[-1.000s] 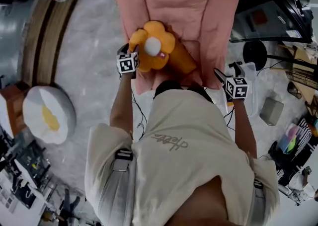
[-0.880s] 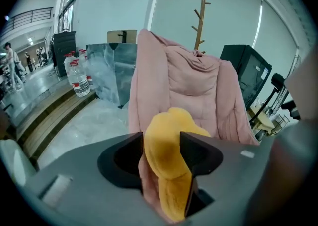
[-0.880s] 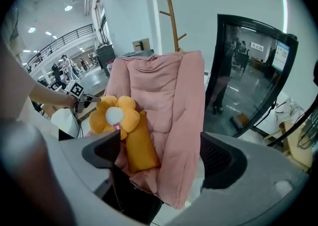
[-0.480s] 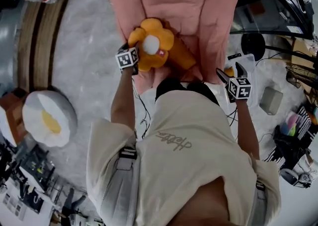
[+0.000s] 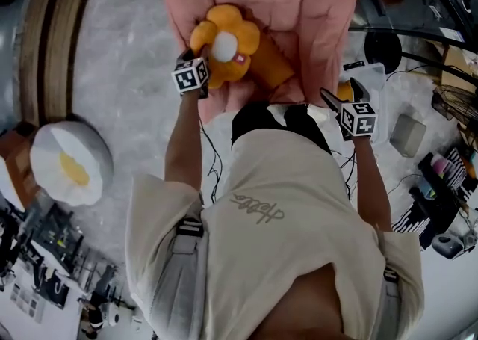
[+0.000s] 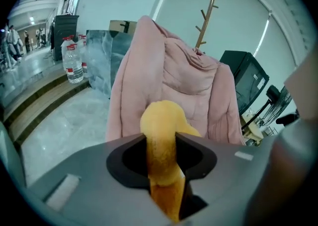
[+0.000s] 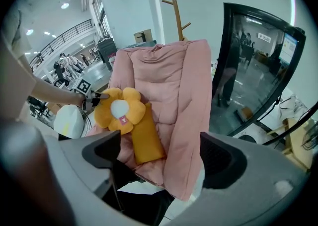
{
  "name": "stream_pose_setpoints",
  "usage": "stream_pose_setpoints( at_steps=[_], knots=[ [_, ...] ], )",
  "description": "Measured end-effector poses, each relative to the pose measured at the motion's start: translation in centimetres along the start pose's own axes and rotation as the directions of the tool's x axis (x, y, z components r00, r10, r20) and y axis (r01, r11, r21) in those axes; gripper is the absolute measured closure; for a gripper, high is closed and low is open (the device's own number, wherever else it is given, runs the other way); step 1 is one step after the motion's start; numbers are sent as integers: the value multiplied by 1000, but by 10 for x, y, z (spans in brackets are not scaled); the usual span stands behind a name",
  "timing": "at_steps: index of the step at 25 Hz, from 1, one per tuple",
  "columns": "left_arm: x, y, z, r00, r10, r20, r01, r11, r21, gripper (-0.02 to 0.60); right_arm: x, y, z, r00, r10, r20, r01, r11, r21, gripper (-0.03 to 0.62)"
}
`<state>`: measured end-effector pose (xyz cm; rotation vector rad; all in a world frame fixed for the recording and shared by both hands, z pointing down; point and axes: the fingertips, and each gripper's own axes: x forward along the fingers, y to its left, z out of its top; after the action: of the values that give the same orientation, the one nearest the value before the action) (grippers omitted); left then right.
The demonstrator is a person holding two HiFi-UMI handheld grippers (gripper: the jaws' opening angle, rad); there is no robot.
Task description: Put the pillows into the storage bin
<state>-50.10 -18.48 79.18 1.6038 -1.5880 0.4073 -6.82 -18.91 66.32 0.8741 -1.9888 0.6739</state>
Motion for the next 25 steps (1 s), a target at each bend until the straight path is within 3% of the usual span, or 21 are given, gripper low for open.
stream_pose_setpoints(
  at_steps=[4, 7, 9, 13, 15, 17, 20, 25],
  knots=[
    [-18, -21, 20, 998, 6, 62, -6, 1000, 15, 446, -4, -3, -9, 999, -11, 32, 10, 1000, 22, 97],
    [-29, -58, 43, 995, -65, 79, 57, 993, 102, 453, -16, -8, -21, 998, -34, 62, 31, 998, 60, 99],
    [-33, -88, 59, 991, -114, 73, 97, 974, 206, 457, -26, -16, -30, 994, -58, 92, 49, 994, 96, 100],
    [-37, -143, 87, 984, -165, 62, 126, 904, 408, 460, -51, -29, -56, 980, -101, 172, 67, 979, 194, 100],
    [-39, -167, 98, 983, -174, 66, 125, 880, 458, 460, -66, -38, -72, 969, -130, 209, 75, 964, 255, 100],
    [-47, -191, 101, 982, -174, 79, 118, 875, 470, 460, -86, -48, -95, 960, -161, 230, 87, 949, 304, 100],
    [-62, -235, 102, 977, -195, 91, 126, 860, 495, 460, -117, -66, -141, 942, -224, 249, 113, 912, 395, 100],
    [-82, -326, 90, 960, -264, 99, 158, 795, 585, 460, -163, -107, -238, 900, -348, 261, 141, 800, 583, 103]
  ],
)
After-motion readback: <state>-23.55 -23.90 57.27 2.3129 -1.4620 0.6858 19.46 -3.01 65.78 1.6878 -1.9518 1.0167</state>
